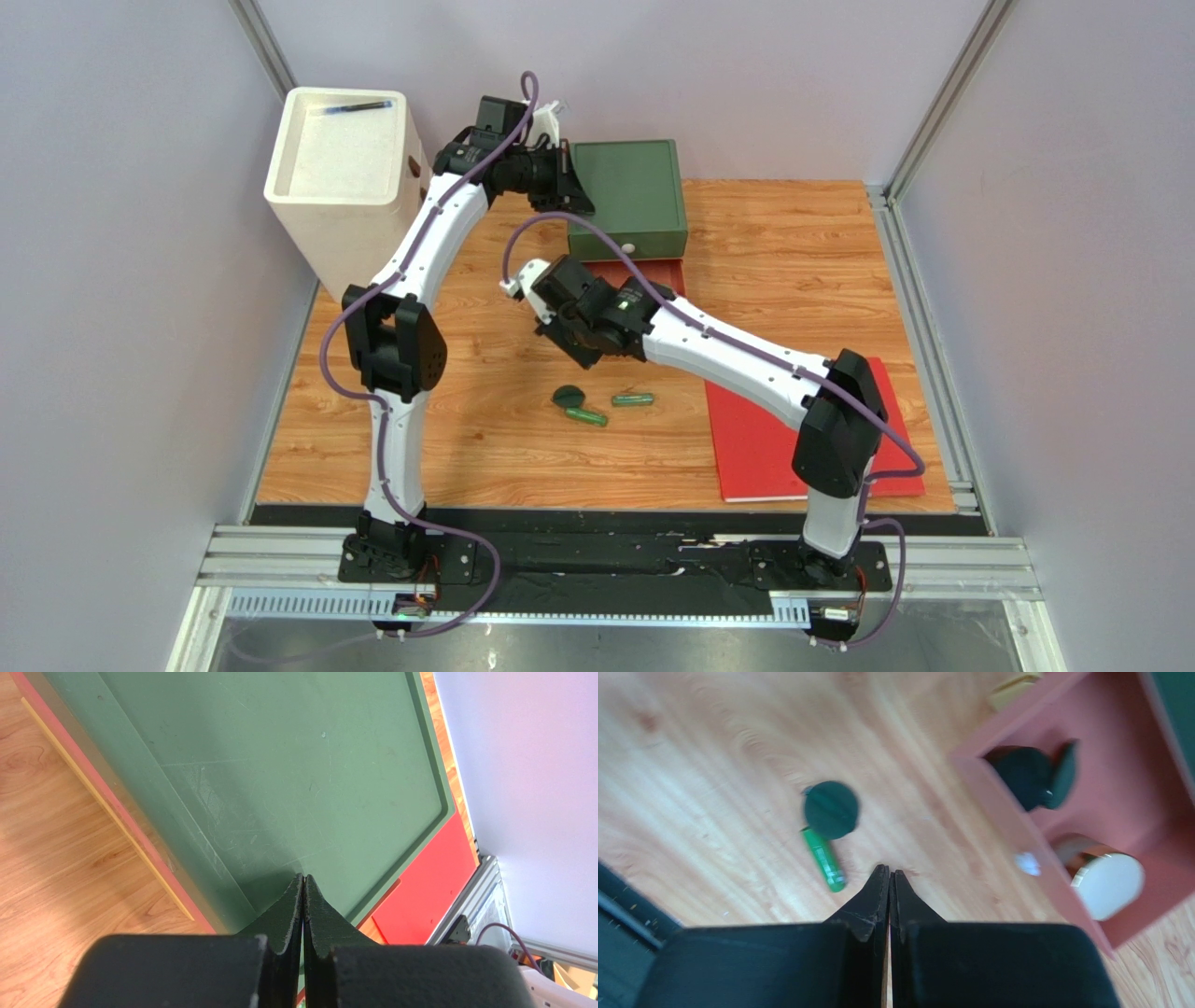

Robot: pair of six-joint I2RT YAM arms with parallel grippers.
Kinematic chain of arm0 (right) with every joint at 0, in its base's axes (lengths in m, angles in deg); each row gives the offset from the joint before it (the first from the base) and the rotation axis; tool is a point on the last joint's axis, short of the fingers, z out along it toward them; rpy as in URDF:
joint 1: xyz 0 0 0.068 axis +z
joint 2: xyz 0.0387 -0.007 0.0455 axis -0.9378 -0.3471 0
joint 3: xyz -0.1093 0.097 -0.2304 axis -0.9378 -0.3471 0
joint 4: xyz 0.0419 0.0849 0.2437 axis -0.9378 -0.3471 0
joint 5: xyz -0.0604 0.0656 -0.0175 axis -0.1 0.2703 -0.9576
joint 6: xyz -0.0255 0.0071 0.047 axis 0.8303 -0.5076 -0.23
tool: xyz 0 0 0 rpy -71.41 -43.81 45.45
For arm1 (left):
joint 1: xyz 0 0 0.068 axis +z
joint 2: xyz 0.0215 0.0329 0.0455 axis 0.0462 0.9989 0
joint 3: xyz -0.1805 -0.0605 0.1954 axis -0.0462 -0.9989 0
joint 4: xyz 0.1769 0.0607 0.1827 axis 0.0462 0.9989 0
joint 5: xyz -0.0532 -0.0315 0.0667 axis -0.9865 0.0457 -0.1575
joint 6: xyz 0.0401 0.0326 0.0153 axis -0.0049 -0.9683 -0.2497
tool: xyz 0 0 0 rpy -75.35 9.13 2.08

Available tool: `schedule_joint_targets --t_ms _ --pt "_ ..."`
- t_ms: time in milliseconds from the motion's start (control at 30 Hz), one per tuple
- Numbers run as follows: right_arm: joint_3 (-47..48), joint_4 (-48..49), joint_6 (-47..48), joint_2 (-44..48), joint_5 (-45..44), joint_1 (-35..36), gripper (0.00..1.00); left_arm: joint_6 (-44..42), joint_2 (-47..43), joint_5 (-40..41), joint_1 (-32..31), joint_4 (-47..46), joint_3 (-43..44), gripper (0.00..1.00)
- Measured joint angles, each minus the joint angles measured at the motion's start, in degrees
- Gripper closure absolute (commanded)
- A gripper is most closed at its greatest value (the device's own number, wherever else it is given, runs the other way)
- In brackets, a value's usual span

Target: Organize the makeup

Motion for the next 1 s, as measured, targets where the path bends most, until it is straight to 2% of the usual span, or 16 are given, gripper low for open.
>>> schedule_joint_targets --t_ms 100,133,233,300,367,400,733,1000 --pt "0.81 1.09 0.2 0.35 -0.81 -3.91 0.99 0.02 -0.22 -0.02 0.0 -0.33 -0.46 1.0" --pt "1.22 1.22 0.31 0.35 -0.44 -5.16 0.88 0.02 -0.28 -0.02 0.0 -0.44 -0.57 1.0" --pt "3.34 0.79 1.14 -0.24 2.05 -8.09 0.68 0.02 -0.44 -0.04 0.02 -0.72 -0.9 1.0" --pt "5.6 -0.13 1.86 -1.75 5.01 -8.66 0.61 0.02 -0.44 -0.13 0.02 -0.85 -0.92 1.0" --pt "5.88 -0.33 1.99 -3.19 7.87 -8.13 0.59 0.02 -0.44 -0.17 0.02 -0.85 -0.92 1.0" --pt "5.81 -0.7 2.14 -4.07 9.35 -7.67 0.53 0.02 -0.44 -0.17 0.02 -0.85 -0.92 1.0" --pt "2.32 -3.3 2.82 -13.7 19.71 -0.13 0.46 -0.02 -0.42 -0.17 0.15 -0.46 -0.72 1.0" --pt "4.13 -3.19 1.92 -19.52 17.97 -0.42 0.41 0.0 -0.42 -0.2 0.15 -0.48 -0.76 1.0"
